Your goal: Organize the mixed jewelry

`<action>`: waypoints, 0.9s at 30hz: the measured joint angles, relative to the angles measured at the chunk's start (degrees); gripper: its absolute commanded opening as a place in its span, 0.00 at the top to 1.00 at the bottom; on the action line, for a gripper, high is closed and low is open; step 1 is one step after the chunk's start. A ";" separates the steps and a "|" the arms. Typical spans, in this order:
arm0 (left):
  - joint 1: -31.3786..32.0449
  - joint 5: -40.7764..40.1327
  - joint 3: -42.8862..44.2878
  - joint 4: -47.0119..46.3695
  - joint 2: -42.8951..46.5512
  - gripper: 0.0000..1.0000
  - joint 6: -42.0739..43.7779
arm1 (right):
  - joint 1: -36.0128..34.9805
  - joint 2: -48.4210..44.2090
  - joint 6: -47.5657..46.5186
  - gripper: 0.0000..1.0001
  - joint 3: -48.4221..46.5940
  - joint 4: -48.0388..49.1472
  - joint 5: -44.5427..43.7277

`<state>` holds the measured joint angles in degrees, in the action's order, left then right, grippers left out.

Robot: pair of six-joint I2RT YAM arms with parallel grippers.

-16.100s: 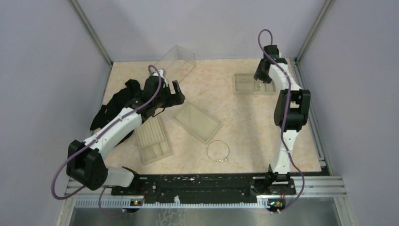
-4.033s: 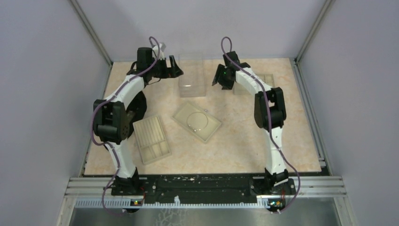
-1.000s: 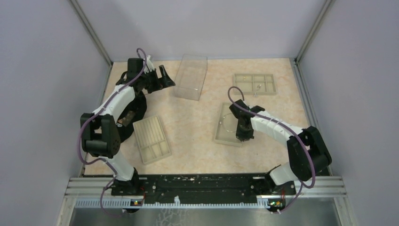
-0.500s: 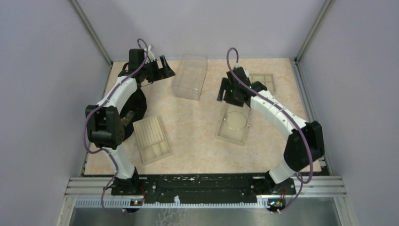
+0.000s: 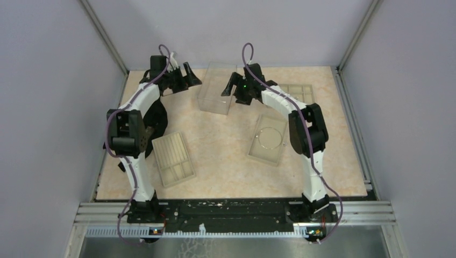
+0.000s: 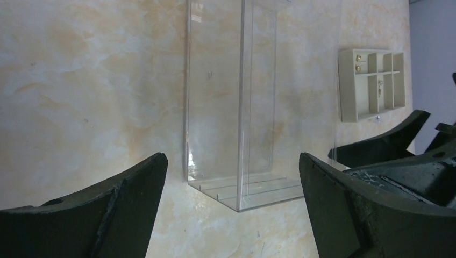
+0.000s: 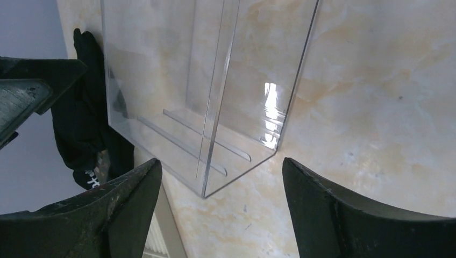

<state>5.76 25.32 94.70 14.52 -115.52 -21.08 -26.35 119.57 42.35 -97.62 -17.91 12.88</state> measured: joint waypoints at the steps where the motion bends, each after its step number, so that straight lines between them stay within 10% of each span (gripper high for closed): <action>1: -0.04 0.81 0.39 -0.57 -1.01 0.02 -0.42 | 0.15 1.29 0.61 0.18 -0.76 0.48 0.98; 11: -0.17 5.55 -0.94 -3.72 -4.87 0.02 -3.37 | 0.50 7.08 7.48 0.19 -1.64 11.87 15.41; 27: 0.52 8.81 -25.94 -9.16 11.32 0.02 -6.08 | -1.57 4.55 8.24 0.19 12.07 20.11 29.73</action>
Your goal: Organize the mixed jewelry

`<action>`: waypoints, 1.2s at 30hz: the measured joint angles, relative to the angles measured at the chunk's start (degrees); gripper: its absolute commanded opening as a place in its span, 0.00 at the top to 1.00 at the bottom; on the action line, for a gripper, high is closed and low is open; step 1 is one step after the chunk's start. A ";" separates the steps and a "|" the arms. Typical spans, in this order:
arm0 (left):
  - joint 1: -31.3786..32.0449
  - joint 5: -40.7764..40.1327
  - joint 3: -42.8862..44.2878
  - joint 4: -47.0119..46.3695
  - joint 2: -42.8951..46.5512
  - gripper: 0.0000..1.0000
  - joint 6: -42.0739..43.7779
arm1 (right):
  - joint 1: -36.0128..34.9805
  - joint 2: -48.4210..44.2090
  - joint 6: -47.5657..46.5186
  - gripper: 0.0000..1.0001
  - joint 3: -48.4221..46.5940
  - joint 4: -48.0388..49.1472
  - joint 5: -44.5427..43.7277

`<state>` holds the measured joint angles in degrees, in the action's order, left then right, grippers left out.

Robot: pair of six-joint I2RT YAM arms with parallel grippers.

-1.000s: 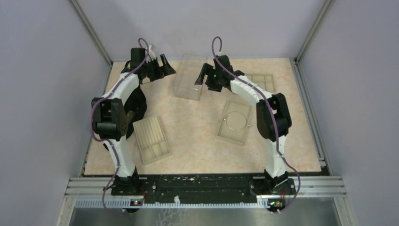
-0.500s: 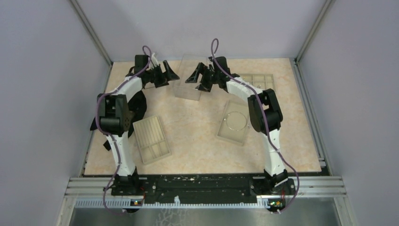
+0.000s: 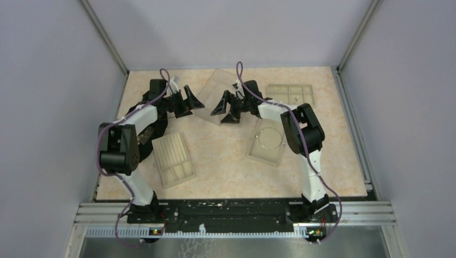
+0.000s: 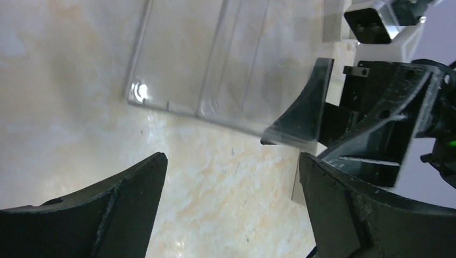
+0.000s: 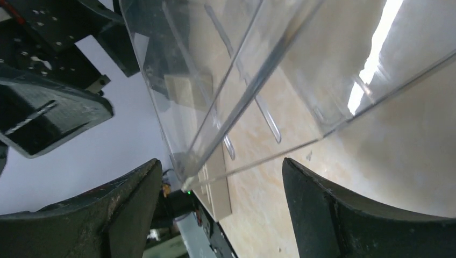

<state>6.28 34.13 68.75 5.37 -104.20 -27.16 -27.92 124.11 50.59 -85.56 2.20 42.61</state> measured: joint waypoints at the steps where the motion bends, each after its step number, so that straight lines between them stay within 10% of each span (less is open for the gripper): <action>1: 0.00 -0.37 -1.38 0.26 1.75 0.02 0.17 | -0.09 -0.46 -0.22 0.19 1.11 -0.07 0.92; 14: 0.02 -7.87 -6.58 7.87 21.11 0.02 4.35 | 0.15 -16.26 -13.64 0.21 8.74 -16.76 -1.70; 24: 0.90 -15.21 9.51 11.82 7.78 0.02 8.11 | 13.64 -34.27 -15.45 0.47 13.11 -33.88 -37.31; 36: 1.53 -14.62 23.93 12.52 -8.94 0.02 9.20 | 15.17 -20.74 -15.37 0.40 -1.38 -35.28 -37.75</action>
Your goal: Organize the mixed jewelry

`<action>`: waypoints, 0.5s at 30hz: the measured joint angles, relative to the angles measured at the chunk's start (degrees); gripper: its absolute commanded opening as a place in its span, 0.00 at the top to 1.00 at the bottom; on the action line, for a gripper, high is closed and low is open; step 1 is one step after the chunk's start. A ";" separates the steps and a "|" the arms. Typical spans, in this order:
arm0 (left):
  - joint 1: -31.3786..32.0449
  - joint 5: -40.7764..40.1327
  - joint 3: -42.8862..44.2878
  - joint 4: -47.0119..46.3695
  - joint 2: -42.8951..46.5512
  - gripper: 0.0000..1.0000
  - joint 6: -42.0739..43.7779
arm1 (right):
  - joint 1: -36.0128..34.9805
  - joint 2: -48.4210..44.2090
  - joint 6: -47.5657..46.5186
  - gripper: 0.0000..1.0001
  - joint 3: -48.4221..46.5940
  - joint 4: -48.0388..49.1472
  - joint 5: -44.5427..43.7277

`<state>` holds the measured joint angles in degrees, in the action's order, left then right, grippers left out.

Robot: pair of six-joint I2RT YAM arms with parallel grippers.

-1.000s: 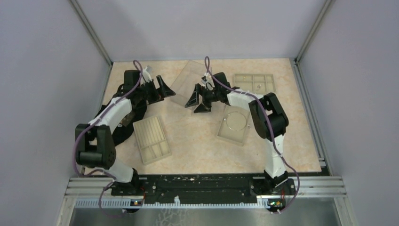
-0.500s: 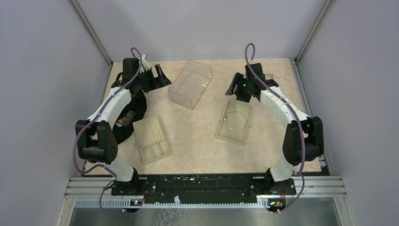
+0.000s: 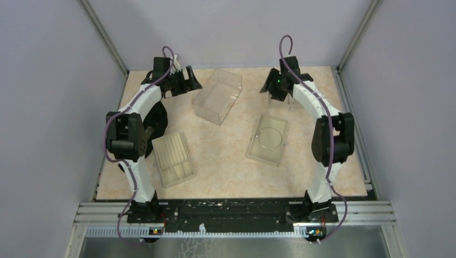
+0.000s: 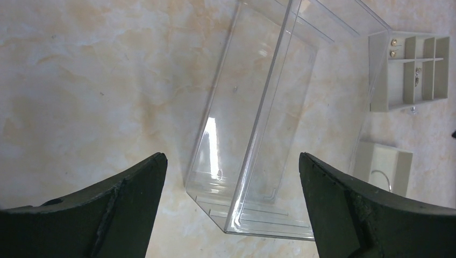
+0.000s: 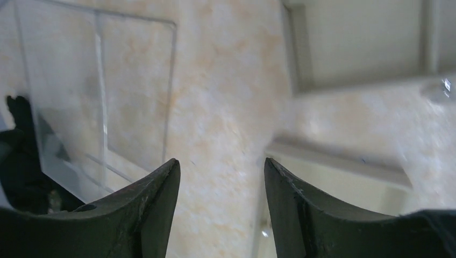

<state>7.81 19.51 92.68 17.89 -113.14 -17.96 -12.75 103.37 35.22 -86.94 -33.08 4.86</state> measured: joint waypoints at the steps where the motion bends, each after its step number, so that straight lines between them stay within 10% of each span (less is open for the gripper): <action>1: 0.04 0.20 0.17 0.17 -0.26 0.02 0.00 | 0.00 2.93 0.68 0.39 -3.45 0.81 1.18; 15: 0.44 3.34 -0.07 -2.45 -0.20 0.02 -0.96 | -0.22 44.28 8.20 0.30 -52.39 11.28 14.99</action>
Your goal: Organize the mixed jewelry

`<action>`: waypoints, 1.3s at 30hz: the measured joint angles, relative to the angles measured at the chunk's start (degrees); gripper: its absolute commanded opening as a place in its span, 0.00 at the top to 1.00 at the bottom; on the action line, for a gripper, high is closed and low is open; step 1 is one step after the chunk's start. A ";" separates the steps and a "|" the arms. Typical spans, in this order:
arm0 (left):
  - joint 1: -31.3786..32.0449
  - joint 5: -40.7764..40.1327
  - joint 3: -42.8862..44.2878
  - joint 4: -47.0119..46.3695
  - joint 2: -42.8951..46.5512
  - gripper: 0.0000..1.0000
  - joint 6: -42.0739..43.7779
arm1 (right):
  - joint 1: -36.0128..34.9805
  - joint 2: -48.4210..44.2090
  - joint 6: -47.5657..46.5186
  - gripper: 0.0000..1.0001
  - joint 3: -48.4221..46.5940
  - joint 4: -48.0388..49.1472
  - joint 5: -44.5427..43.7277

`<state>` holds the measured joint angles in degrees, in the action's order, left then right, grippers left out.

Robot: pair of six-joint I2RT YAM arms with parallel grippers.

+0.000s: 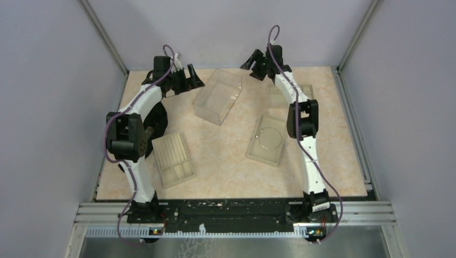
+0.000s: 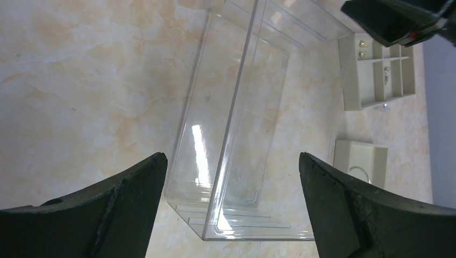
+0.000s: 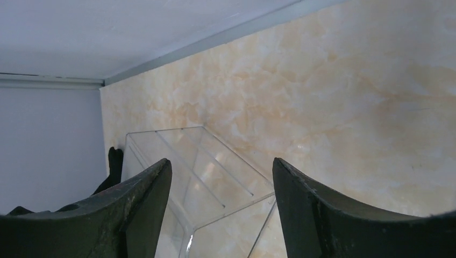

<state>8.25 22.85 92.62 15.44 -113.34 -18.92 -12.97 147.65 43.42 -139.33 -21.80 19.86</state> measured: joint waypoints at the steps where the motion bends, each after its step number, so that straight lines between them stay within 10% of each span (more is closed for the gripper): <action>1: 0.00 0.42 0.00 -0.46 -0.02 0.01 -0.39 | -0.04 1.16 0.85 0.30 -0.11 1.44 0.68; 13: 0.02 6.80 -0.09 -2.51 -4.11 0.01 -3.41 | -3.13 8.33 5.77 0.29 -0.68 15.96 16.74; 25: 0.79 10.78 -9.94 4.26 2.23 0.02 -0.55 | -6.78 -4.44 1.55 0.29 22.40 16.39 29.44; 39: 4.79 11.15 -18.82 5.11 11.85 0.02 -3.06 | 0.68 -36.76 -10.45 0.28 35.60 -6.21 -5.53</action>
<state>13.04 34.00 73.80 20.56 -101.49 -21.98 -12.29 110.89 32.97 -103.72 -28.01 14.33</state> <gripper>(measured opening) 0.985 0.721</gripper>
